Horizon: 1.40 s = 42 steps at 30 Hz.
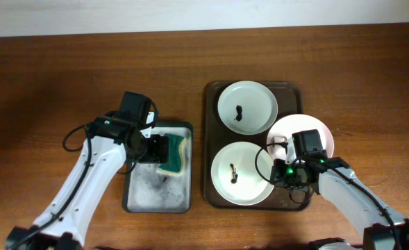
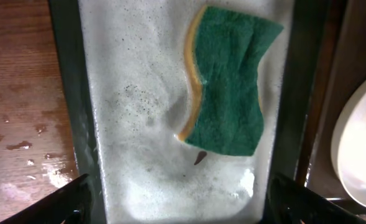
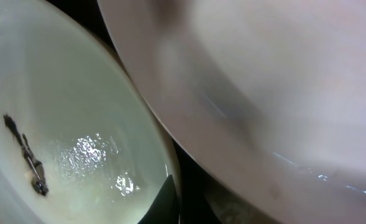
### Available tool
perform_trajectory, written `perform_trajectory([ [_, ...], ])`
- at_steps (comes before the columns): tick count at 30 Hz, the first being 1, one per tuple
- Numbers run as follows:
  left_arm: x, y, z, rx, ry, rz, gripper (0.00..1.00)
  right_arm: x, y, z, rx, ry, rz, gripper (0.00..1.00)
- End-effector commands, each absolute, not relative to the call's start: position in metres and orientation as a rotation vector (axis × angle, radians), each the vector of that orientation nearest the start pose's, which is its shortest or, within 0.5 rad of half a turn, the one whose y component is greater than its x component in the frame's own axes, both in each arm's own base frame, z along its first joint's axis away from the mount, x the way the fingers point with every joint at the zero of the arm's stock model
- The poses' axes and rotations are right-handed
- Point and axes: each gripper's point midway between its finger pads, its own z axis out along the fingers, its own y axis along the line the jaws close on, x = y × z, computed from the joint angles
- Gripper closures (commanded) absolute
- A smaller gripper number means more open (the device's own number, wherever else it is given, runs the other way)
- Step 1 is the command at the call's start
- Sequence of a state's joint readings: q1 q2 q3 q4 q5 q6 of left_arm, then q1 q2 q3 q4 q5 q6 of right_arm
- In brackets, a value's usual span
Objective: Clean dirty plates on tray and stack at the side
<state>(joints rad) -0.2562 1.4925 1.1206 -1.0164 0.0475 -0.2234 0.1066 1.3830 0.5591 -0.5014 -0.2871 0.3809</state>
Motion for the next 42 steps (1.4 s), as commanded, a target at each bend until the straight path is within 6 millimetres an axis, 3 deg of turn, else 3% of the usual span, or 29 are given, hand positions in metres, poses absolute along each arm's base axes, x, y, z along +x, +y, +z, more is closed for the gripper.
perform_trajectory([
  [1, 0.287, -0.084, 0.078, 0.083, 3.015, -0.113, 0.14, 0.236, 0.064, 0.001, 0.391, 2.907, 0.407, 0.96],
  [2, 0.288, -0.084, 0.068, 0.077, 3.026, -0.109, 0.21, 0.236, 0.064, 0.001, 0.391, 2.907, 0.407, 0.96],
  [6, 0.300, -0.087, 0.040, 0.072, 3.044, -0.095, 0.25, 0.236, 0.064, 0.001, 0.391, 2.907, 0.407, 0.96],
  [8, 0.298, -0.104, 0.024, 0.089, 3.082, -0.219, 0.28, 0.236, 0.064, 0.001, 0.390, 2.907, 0.407, 0.96],
  [15, 0.297, -0.126, 0.013, 0.234, 3.049, -0.151, 0.33, 0.236, 0.064, 0.001, 0.392, 2.911, 0.406, 0.96],
  [18, 0.293, -0.126, -0.007, 0.263, 3.028, -0.105, 0.35, 0.235, 0.064, 0.001, 0.392, 2.915, 0.409, 0.96],
  [19, 0.290, -0.125, -0.015, 0.263, 3.035, -0.103, 0.46, 0.234, 0.064, 0.001, 0.392, 2.916, 0.408, 0.96],
  [20, 0.288, -0.124, -0.020, 0.264, 3.049, -0.096, 0.78, 0.234, 0.064, 0.001, 0.392, 2.917, 0.408, 0.96],
  [21, 0.287, -0.124, -0.020, 0.264, 3.050, -0.096, 0.99, 0.234, 0.064, 0.001, 0.393, 2.918, 0.408, 0.96],
  [22, 0.288, -0.124, -0.018, 0.264, 3.047, -0.098, 1.00, 0.234, 0.064, 0.001, 0.393, 2.918, 0.408, 0.96],
  [24, 0.295, -0.125, -0.003, 0.255, 3.051, -0.096, 0.95, 0.233, 0.064, 0.001, 0.393, 2.920, 0.408, 0.96],
  [25, 0.300, -0.124, 0.012, 0.243, 3.055, -0.095, 0.68, 0.233, 0.064, 0.000, 0.394, 2.922, 0.407, 0.96],
  [27, 0.305, -0.122, 0.039, 0.224, 3.058, -0.094, 0.43, 0.233, 0.064, 0.000, 0.394, 2.923, 0.407, 0.96],
  [30, 0.304, -0.125, 0.052, 0.234, 3.062, -0.105, 0.27, 0.233, 0.064, 0.000, 0.394, 2.922, 0.407, 0.96],
  [31, 0.302, -0.124, 0.050, 0.235, 3.070, -0.101, 0.28, 0.233, 0.064, 0.000, 0.394, 2.922, 0.407, 0.96],
  [37, 0.281, -0.124, -0.002, 0.068, 3.075, -0.162, 0.54, 0.233, 0.064, 0.000, 0.394, 2.922, 0.407, 0.96],
  [38, 0.279, -0.125, -0.007, 0.069, 3.069, -0.178, 0.63, 0.233, 0.064, 0.000, 0.394, 2.922, 0.407, 0.96],
  [39, 0.273, -0.122, -0.014, 0.069, 3.077, -0.167, 1.00, 0.233, 0.064, 0.000, 0.394, 2.923, 0.407, 0.96],
  [42, 0.277, -0.123, -0.005, 0.077, 3.075, -0.168, 1.00, 0.233, 0.064, 0.000, 0.388, 2.923, 0.406, 0.96],
])
